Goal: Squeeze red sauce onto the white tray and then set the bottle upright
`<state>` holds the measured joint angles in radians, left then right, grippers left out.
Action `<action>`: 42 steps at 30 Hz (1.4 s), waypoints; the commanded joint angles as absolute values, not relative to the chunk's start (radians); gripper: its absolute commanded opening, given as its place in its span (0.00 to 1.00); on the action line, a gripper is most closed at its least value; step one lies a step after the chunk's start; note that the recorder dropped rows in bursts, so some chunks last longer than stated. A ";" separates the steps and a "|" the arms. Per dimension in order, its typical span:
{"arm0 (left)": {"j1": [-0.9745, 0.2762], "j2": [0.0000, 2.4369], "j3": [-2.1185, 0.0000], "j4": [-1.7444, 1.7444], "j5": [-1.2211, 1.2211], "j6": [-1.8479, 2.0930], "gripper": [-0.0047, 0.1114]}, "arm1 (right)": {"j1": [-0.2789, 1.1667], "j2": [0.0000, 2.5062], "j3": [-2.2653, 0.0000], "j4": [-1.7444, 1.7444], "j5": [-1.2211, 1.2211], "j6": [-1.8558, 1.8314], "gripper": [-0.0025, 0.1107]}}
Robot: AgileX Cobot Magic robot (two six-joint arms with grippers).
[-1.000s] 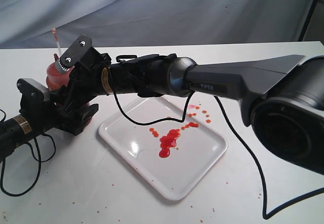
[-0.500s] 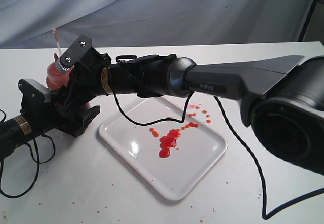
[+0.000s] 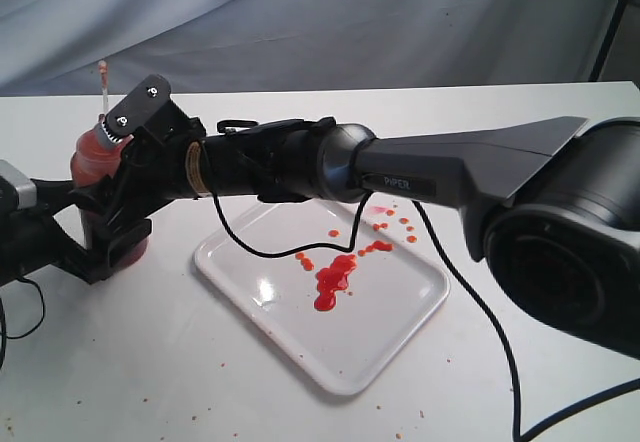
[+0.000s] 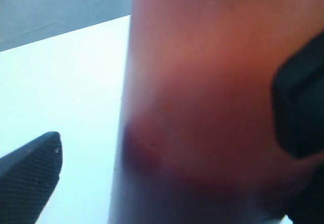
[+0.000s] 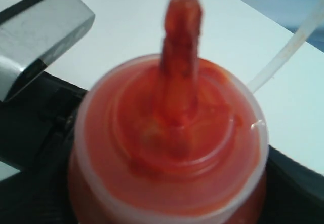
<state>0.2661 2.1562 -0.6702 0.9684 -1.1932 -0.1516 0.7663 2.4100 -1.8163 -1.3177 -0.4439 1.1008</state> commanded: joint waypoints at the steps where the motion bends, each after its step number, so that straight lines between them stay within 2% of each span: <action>1: 0.268 2.136 -0.667 0.935 -1.221 -0.183 0.94 | 0.759 2.413 -1.805 -1.335 -0.400 1.096 0.19; 7: 0.240 2.143 -0.669 0.945 -1.221 -0.183 0.94 | 0.759 2.403 -1.805 -1.335 -0.390 1.056 0.19; 12: 0.239 2.143 -0.669 0.949 -1.221 -0.205 0.94 | 0.759 2.354 -1.805 -1.335 -0.271 1.087 0.19; 25: 0.243 2.140 -0.667 0.876 -1.221 -0.266 0.94 | 0.759 2.343 -1.805 -1.342 -0.328 1.138 0.19; 36: 0.421 1.990 -0.594 0.903 -1.221 -0.375 0.94 | 0.759 2.343 -1.805 -1.342 -0.351 1.157 0.19; 42: 0.421 1.990 -0.594 0.903 -1.221 -0.383 0.94 | 0.761 2.343 -1.805 -1.340 -0.354 1.157 0.43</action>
